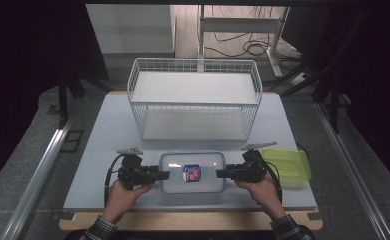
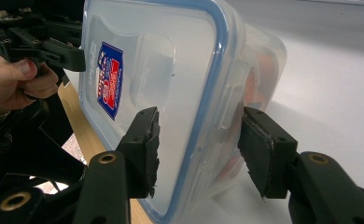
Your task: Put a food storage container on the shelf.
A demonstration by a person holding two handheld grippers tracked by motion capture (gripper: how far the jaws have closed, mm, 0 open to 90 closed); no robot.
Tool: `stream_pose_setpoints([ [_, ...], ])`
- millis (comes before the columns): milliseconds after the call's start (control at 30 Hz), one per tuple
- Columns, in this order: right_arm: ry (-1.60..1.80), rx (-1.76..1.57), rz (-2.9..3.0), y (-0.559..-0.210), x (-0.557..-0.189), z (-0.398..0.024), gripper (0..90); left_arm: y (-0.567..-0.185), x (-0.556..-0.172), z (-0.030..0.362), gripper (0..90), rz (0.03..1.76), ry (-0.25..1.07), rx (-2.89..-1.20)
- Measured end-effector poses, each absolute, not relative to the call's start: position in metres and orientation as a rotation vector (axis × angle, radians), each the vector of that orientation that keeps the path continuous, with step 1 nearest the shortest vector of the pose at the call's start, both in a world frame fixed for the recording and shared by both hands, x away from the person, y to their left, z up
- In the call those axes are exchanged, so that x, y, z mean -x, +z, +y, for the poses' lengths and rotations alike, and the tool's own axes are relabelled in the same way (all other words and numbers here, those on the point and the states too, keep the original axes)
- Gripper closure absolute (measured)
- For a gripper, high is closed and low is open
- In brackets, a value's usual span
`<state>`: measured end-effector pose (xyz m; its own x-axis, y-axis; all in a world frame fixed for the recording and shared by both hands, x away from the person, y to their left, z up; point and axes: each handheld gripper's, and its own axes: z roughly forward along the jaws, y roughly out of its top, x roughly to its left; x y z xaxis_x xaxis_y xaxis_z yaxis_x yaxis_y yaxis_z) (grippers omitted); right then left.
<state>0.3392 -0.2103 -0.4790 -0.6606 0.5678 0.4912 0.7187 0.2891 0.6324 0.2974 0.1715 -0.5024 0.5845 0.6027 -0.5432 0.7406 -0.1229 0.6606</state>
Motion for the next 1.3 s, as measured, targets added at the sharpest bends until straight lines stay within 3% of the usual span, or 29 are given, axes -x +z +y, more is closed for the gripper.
stream_pose_setpoints([
  [200, -1.312, 1.209, -2.361, -0.481, -0.339, -0.212, 49.2, -0.509, -0.301, 0.174, 43.7, 1.101, -0.230, -1.797],
  [567, -1.303, 1.259, -2.340, -0.480, -0.337, -0.210, 49.5, -0.511, -0.303, 0.180, 49.7, 1.134, -0.314, -1.728],
  [1300, -1.462, 1.234, -2.350, -0.454, -0.342, -0.207, 52.7, -0.476, -0.311, 0.184, 50.8, 1.092, -0.183, -1.704],
])
